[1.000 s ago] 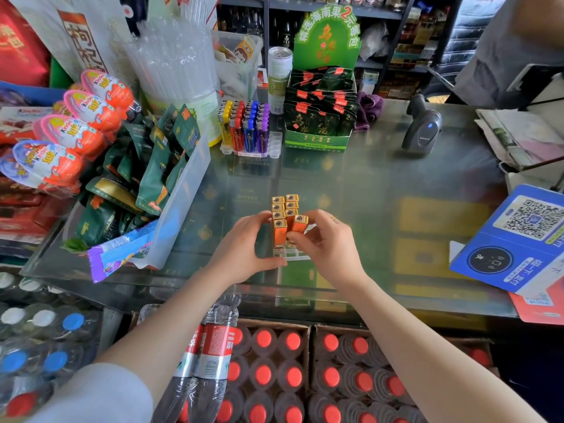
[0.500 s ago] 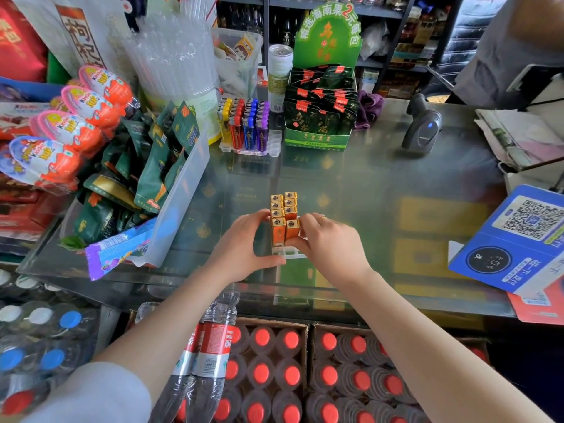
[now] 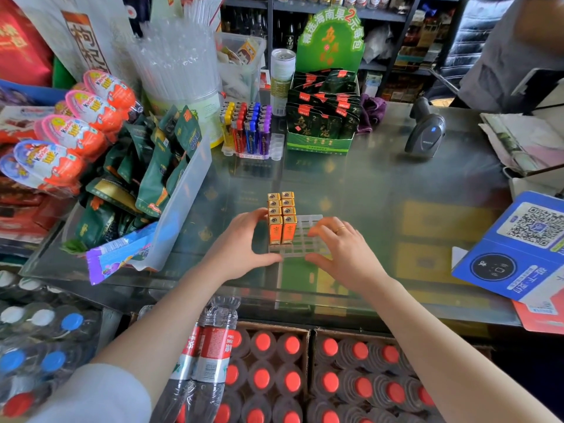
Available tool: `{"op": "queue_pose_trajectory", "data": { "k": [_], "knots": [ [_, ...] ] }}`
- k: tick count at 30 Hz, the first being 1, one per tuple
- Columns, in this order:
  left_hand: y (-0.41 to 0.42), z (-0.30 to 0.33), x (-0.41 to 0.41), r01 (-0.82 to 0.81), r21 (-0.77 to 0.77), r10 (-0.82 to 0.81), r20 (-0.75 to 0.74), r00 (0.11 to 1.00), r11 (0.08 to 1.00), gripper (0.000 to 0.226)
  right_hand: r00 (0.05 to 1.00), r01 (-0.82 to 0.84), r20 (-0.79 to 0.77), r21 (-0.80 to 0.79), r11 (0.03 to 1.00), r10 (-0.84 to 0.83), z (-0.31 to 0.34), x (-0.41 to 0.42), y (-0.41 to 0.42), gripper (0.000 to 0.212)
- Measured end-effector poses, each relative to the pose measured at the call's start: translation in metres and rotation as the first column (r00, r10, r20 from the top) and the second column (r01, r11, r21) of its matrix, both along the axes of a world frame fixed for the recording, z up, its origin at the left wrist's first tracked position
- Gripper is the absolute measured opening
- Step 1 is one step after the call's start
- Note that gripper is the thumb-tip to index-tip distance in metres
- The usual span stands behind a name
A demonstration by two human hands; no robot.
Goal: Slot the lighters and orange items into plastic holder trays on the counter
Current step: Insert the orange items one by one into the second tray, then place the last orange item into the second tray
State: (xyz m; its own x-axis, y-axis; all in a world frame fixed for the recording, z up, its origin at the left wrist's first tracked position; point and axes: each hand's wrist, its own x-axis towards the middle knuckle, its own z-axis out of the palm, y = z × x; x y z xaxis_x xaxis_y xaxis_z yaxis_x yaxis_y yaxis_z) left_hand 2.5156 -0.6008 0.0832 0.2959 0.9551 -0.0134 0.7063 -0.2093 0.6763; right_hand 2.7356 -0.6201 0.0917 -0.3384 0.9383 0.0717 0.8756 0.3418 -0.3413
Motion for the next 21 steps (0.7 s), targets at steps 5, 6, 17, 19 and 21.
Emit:
{"op": "queue_pose_trajectory", "data": {
  "k": [5, 6, 17, 19, 21],
  "knots": [
    [0.019, 0.011, -0.014, -0.024, 0.022, 0.025, -0.05, 0.998, 0.999, 0.062, 0.998, 0.004, -0.067, -0.014, 1.0, -0.005, 0.0, -0.024, 0.028, 0.04],
    [0.021, 0.012, -0.018, -0.053, 0.054, 0.057, -0.074, 0.996, 0.997, 0.061, 0.998, 0.01, -0.07, -0.015, 1.0, -0.011, 0.0, -0.03, 0.036, 0.04],
    [0.01, 0.047, -0.049, -0.134, 0.194, 0.179, -0.236, 0.955, 0.972, 0.047, 0.987, 0.124, -0.101, -0.041, 0.991, -0.128, -0.002, -0.085, 0.124, 0.04],
    [0.011, 0.055, -0.044, -0.114, 0.22, 0.165, -0.228, 0.96, 0.969, 0.047, 0.986, 0.129, -0.102, -0.035, 0.991, -0.132, -0.002, -0.091, 0.135, 0.039],
    [0.014, 0.061, -0.04, -0.116, 0.221, 0.165, -0.22, 0.961, 0.968, 0.046, 0.989, 0.116, -0.092, -0.039, 0.992, -0.119, -0.002, -0.095, 0.144, 0.039]
  ]
}}
